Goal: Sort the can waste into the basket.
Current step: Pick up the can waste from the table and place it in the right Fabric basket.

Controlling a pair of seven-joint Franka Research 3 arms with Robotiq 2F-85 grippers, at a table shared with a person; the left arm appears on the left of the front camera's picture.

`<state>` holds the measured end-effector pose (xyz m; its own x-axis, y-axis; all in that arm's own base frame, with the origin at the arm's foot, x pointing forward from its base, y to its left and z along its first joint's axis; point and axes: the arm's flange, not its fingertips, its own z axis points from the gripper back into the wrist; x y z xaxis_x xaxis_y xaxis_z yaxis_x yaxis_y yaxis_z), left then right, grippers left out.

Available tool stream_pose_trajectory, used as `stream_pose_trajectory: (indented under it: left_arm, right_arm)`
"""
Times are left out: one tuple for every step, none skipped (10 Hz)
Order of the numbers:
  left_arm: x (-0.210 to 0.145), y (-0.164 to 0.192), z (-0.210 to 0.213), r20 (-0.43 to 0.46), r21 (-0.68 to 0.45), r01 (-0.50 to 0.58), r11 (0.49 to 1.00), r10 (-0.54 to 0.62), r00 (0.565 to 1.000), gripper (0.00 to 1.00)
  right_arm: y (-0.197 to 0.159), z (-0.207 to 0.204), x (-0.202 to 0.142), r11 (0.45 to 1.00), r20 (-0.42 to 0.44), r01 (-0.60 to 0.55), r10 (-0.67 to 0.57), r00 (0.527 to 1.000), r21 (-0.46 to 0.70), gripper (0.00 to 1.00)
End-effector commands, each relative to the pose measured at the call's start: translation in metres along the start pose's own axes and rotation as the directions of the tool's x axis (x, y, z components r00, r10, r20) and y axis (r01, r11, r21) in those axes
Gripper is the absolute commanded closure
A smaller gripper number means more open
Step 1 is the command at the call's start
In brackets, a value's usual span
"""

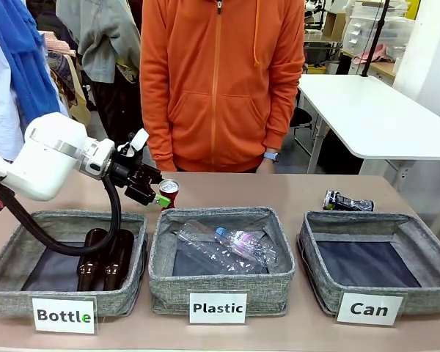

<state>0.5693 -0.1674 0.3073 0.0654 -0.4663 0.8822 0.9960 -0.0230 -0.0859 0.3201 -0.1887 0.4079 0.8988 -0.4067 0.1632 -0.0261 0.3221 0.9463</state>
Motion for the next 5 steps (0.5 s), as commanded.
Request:
stream_pose_trajectory:
  left_arm:
    - [0.0033,0.0073,-0.0055,0.011,-0.009,0.008,1.000,-0.008,1.000,0.00]
    - [0.0038,0.0095,-0.0077,0.013,-0.013,0.007,1.000,-0.007,1.000,0.00]
    - [0.0036,0.0115,-0.0102,0.017,-0.017,0.006,1.000,-0.005,1.000,0.00]
    - [0.0031,0.0132,-0.0112,0.020,-0.020,0.000,1.000,0.001,1.000,0.00]
    - [0.0029,0.0143,-0.0113,0.019,-0.020,-0.003,1.000,0.003,1.000,0.00]
  right_arm:
    - [0.0004,-0.0006,0.0017,1.000,0.017,-0.020,0.020,1.000,0.024,0.00]
    - [0.0004,-0.0006,0.0017,1.000,0.017,-0.020,0.020,1.000,0.024,0.00]
    - [0.0004,-0.0006,0.0017,1.000,0.017,-0.020,0.020,1.000,0.024,0.00]
    - [0.0004,-0.0006,0.0017,1.000,0.017,-0.020,0.020,1.000,0.024,0.00]
    - [0.0004,-0.0006,0.0017,1.000,0.017,-0.020,0.020,1.000,0.024,0.00]
